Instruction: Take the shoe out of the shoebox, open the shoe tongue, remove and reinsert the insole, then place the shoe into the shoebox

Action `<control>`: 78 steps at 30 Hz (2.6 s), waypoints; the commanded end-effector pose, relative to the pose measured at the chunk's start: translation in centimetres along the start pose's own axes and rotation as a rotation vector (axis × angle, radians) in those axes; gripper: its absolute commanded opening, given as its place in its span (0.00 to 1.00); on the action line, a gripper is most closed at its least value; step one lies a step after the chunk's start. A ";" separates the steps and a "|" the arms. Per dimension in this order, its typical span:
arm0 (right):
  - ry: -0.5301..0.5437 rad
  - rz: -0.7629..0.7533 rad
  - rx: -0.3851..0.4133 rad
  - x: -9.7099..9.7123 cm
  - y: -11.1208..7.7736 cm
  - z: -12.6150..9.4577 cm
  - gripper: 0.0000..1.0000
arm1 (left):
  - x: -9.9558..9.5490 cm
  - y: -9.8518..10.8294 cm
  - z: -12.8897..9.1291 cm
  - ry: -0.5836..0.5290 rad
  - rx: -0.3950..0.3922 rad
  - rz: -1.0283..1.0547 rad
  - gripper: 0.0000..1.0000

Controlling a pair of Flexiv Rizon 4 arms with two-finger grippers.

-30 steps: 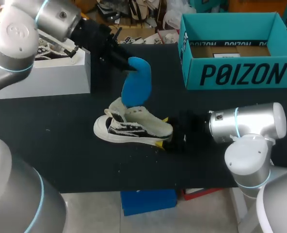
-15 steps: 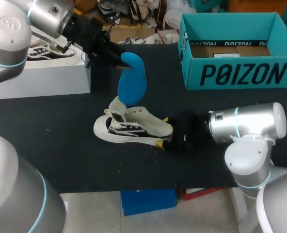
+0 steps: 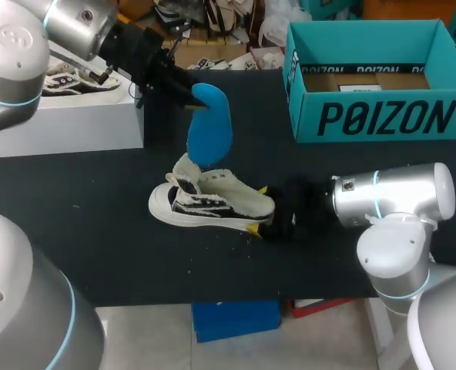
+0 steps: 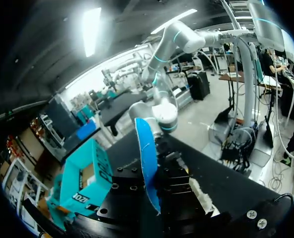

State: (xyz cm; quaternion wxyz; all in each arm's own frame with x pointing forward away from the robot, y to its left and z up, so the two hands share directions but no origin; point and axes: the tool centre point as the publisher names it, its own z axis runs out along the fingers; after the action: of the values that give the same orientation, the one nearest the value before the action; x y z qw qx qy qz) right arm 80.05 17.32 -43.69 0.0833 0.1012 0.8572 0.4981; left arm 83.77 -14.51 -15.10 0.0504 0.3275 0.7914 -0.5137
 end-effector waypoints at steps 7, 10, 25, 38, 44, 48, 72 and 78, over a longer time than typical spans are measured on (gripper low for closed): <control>0.000 0.001 0.002 -0.1 -0.3 0.2 0.00 | -2.0 -4.7 -2.1 -0.134 0.223 -0.080 0.00; 0.000 0.001 0.002 -0.1 -0.3 0.2 0.00 | -2.9 -6.1 -2.6 -0.164 0.321 -0.126 0.00; 0.000 0.001 0.002 -0.1 -0.3 0.2 0.00 | -3.3 -7.7 -2.7 -0.114 0.469 -0.189 0.00; 0.000 0.001 0.002 -0.1 -0.3 0.2 0.00 | -2.1 -10.7 -3.5 -0.041 0.440 -0.545 0.00; 0.000 0.001 0.002 -0.1 -0.3 0.2 0.00 | -1.7 -11.6 -4.0 -0.027 0.332 -0.585 0.00; 0.000 0.001 0.002 -0.1 -0.3 0.2 0.00 | -1.7 -11.6 -4.0 -0.027 0.332 -0.585 0.00; 0.000 0.001 0.002 -0.1 -0.3 0.2 0.00 | -2.3 -13.9 -4.1 0.036 0.328 -0.755 0.00; 0.000 0.001 0.002 -0.1 -0.3 0.2 0.00 | -2.6 -15.2 -4.2 0.040 0.323 -0.757 0.00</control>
State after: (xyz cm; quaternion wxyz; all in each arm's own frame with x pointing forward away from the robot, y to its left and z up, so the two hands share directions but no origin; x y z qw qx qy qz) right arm 80.05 17.31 -43.70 0.0832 0.1013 0.8572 0.4980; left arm 78.58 -15.88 -0.75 -0.2132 0.0285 0.7624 -0.6103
